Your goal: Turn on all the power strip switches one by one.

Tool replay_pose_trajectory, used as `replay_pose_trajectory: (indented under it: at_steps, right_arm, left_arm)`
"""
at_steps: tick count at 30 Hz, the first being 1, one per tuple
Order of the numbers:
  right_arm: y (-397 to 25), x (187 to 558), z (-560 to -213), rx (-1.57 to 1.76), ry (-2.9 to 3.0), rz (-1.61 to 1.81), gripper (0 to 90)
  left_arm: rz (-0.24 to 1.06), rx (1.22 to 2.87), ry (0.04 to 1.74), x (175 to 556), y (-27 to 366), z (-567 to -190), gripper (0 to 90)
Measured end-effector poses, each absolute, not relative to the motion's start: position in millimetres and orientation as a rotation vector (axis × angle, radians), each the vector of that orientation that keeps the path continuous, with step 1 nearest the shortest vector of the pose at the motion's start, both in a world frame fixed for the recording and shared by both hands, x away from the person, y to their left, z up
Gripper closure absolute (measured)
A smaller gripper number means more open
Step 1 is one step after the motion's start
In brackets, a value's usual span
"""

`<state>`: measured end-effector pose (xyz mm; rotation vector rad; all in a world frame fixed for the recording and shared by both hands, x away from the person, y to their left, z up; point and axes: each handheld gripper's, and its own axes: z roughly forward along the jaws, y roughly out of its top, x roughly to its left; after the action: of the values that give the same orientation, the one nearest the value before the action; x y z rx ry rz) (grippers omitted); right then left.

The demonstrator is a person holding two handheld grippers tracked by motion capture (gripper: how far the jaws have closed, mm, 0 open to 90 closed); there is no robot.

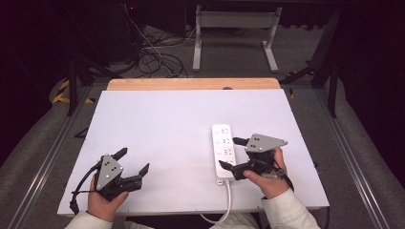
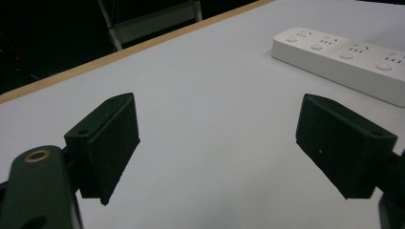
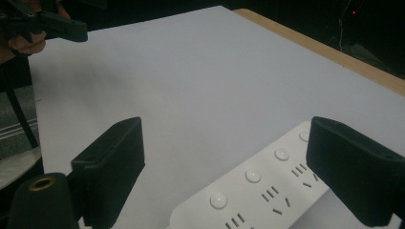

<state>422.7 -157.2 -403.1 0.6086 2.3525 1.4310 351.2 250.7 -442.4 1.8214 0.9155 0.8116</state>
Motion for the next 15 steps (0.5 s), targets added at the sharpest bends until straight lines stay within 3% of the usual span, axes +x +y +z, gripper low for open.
replay_pose_trajectory:
  at_steps: [15]
  right_arm:
    - [-202, 417, -421, 0.709, 2.341, 1.462, 7.4]
  left_arm:
    - [0.805, 1.835, 0.913, 348, 255, -443, 13.1]
